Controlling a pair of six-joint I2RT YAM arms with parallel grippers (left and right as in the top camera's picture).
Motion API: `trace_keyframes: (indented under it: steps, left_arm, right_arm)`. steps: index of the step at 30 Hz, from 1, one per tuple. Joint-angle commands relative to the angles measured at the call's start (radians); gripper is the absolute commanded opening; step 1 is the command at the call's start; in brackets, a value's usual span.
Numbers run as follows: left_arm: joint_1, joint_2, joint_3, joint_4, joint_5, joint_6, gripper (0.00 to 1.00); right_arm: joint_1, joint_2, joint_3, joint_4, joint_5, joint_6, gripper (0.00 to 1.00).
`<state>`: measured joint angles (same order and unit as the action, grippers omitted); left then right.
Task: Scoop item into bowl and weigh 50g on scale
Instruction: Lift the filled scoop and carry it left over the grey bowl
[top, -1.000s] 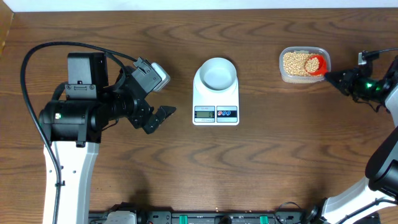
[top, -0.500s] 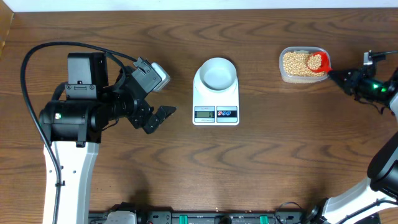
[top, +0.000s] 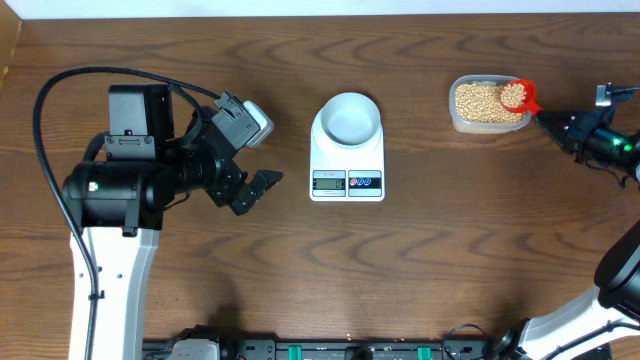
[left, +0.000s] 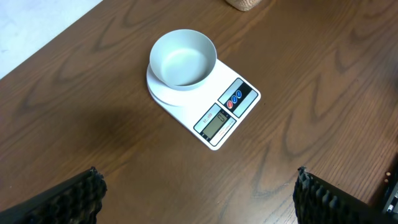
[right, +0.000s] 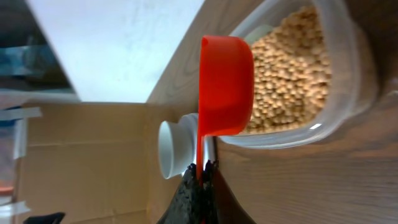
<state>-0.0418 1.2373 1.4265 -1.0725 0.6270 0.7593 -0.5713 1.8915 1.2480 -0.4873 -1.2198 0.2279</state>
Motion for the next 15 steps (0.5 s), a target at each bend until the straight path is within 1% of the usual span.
trace_keyframes:
  steps: [1, 7, 15]
  left_arm:
    - [0.004, -0.001, 0.018, 0.0, 0.016, -0.002, 0.98]
    - [0.004, -0.001, 0.018, 0.0, 0.016, -0.002, 0.98]
    - [0.004, -0.001, 0.018, 0.0, 0.016, -0.002, 0.98]
  right_arm:
    - [-0.003, 0.012, -0.006, 0.002, -0.104, 0.012, 0.01]
    - [0.012, 0.012, -0.006, 0.014, -0.156, 0.024, 0.01]
    - [0.112, 0.012, -0.006, 0.044, -0.163, 0.064, 0.01]
